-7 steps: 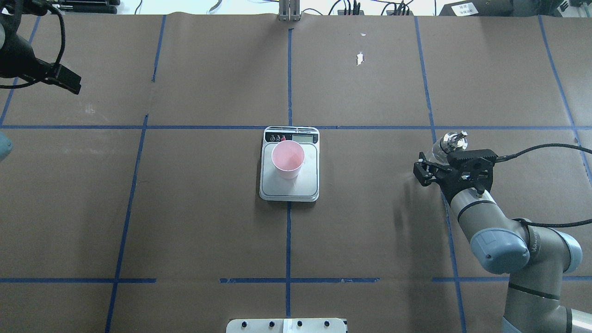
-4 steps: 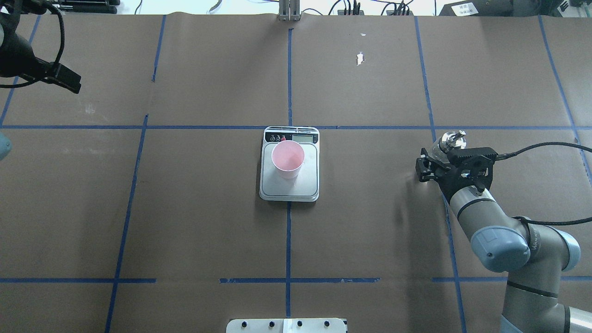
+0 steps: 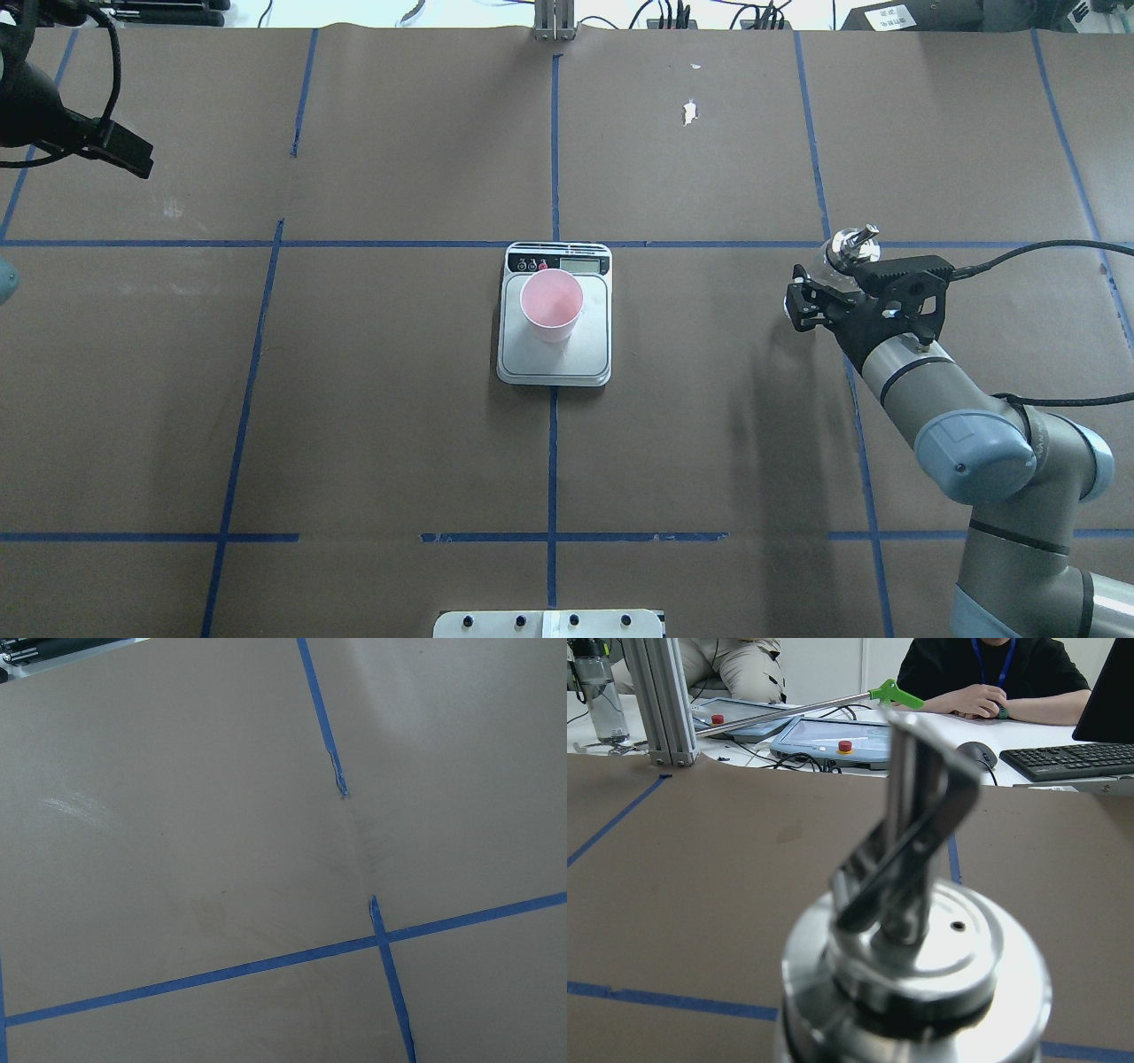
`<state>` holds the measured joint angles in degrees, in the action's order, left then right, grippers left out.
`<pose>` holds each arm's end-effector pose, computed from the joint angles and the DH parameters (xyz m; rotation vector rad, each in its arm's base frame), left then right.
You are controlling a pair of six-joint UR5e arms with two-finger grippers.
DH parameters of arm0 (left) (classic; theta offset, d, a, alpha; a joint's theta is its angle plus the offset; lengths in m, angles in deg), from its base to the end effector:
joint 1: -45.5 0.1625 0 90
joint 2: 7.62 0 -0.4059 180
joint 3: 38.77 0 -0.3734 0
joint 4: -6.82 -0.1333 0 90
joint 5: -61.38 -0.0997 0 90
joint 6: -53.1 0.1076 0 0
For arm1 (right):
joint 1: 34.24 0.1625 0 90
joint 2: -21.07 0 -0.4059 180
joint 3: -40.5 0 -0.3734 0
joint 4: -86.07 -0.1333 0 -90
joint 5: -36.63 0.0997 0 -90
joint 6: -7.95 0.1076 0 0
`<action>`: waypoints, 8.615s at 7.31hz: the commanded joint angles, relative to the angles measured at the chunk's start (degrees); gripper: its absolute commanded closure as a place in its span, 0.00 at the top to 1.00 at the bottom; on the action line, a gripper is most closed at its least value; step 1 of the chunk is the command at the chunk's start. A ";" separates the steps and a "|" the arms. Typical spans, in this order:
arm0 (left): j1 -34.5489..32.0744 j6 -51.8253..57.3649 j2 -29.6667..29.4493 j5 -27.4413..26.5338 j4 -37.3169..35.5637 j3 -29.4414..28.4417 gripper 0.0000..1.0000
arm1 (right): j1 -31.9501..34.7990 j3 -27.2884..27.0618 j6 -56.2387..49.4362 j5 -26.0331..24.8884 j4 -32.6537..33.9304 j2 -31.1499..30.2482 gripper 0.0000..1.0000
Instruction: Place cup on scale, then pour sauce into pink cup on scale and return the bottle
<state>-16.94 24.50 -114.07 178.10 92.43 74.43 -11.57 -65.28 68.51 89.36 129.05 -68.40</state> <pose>0.1743 -0.5174 0.3344 0.3204 0.6825 0.1262 -0.3696 -0.3694 0.4129 0.9873 -0.6985 0.2556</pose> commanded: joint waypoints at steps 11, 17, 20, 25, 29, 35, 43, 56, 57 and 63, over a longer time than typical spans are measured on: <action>-9.10 15.68 8.71 2.90 0.70 0.09 1.00 | 4.75 -4.70 -19.60 -0.62 3.94 6.59 0.00; -9.01 15.59 9.06 2.90 0.78 -0.08 1.00 | 5.28 -5.06 -20.39 -1.94 16.86 11.25 0.00; -10.49 23.09 9.50 2.90 0.70 -1.04 1.00 | 0.81 -3.57 -30.83 -10.62 16.95 11.60 0.00; -17.88 33.07 13.36 6.76 2.35 -5.00 1.00 | -7.10 -3.03 -36.65 -24.77 29.76 17.31 0.00; -21.65 52.58 13.63 6.33 11.48 -13.76 1.00 | -10.53 -2.16 -36.92 -31.45 41.44 20.38 0.00; -22.46 54.09 13.46 5.54 18.01 -21.44 1.00 | -8.18 1.18 -37.18 -32.18 43.40 25.29 0.00; -23.25 54.09 13.02 4.39 18.01 -21.70 1.00 | -6.41 10.41 -36.83 -31.72 43.32 29.34 0.00; -23.51 54.18 12.84 3.60 18.01 -21.79 1.00 | -9.40 16.57 -39.46 -44.11 43.41 29.61 0.00; -23.51 54.18 12.84 3.60 18.01 -21.79 1.00 | -9.57 16.65 -39.64 -45.26 43.49 29.53 0.00; -23.51 54.35 12.84 3.60 17.92 -22.23 1.00 | -9.93 18.33 -40.08 -50.63 43.41 29.61 0.00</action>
<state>-40.53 78.78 -101.23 181.70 110.39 52.48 -21.49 -47.22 28.44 39.29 172.53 -38.80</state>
